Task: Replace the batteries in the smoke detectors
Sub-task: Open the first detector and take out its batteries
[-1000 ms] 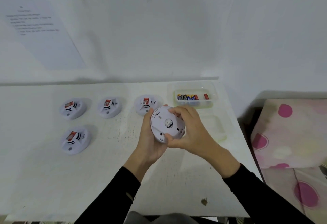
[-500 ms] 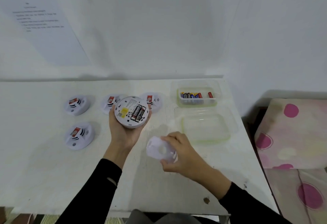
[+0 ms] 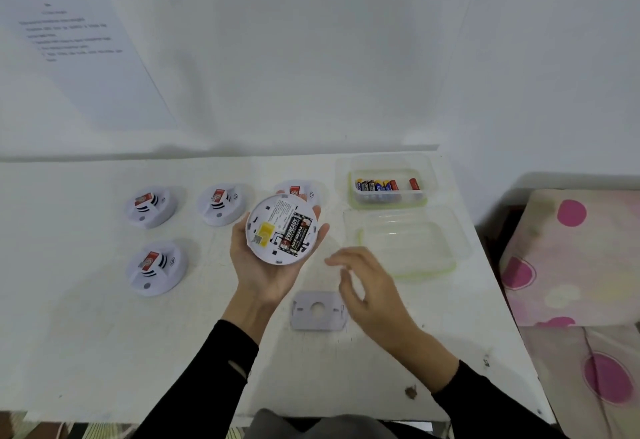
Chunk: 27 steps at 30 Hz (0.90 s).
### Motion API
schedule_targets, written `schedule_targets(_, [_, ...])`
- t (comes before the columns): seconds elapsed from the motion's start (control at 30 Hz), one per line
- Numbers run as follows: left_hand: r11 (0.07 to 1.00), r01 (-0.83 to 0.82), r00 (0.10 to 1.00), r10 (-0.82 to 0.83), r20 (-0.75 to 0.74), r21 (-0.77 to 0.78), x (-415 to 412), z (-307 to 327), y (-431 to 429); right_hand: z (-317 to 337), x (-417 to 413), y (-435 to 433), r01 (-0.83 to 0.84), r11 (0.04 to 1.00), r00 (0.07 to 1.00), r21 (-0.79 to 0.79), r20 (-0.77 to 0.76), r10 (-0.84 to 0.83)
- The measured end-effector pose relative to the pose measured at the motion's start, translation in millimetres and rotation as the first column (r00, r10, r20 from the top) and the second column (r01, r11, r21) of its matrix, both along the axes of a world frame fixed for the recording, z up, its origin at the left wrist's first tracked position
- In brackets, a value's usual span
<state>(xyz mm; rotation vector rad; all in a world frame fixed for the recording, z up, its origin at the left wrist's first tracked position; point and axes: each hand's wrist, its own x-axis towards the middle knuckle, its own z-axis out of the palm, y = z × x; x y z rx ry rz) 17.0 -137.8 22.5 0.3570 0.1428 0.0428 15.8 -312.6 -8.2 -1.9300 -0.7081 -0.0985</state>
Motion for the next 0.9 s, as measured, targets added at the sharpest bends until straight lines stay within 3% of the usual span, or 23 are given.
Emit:
schedule_targets(0.07, [0.999, 0.036, 0.999, -0.036, 0.037, 0.011, 2.2, 2.2, -2.3, 20.3, 6.2, 2.5, 0.103, 0.988, 0.994, 0.114, 0.038, -0.107])
schedule_targets(0.13, [0.995, 0.086, 0.995, -0.089, 0.052, 0.050, 5.1, 3.6, -5.6, 34.6, 12.0, 4.8, 0.139, 0.984, 0.987, 0.113, 0.063, -0.146])
schedule_targets(0.57, [0.976, 0.125, 0.991, -0.115, -0.069, 0.176, 24.0, 8.1, -33.0, 50.1, 43.7, 10.4, 0.335, 0.915, 0.938, -0.226, 0.171, -0.301])
schedule_targets(0.7, [0.971, 0.099, 0.991, -0.077, -0.107, 0.219, 30.7, 6.9, -39.3, 49.9, 50.5, 13.6, 0.363, 0.897, 0.932, -0.252, 0.102, -0.349])
schedule_targets(0.9, [0.967, 0.104, 0.987, -0.071, -0.144, 0.232, 33.8, 3.8, -44.6, 52.2, 53.8, 10.1, 0.307, 0.943, 0.940, -0.128, -0.115, -0.322])
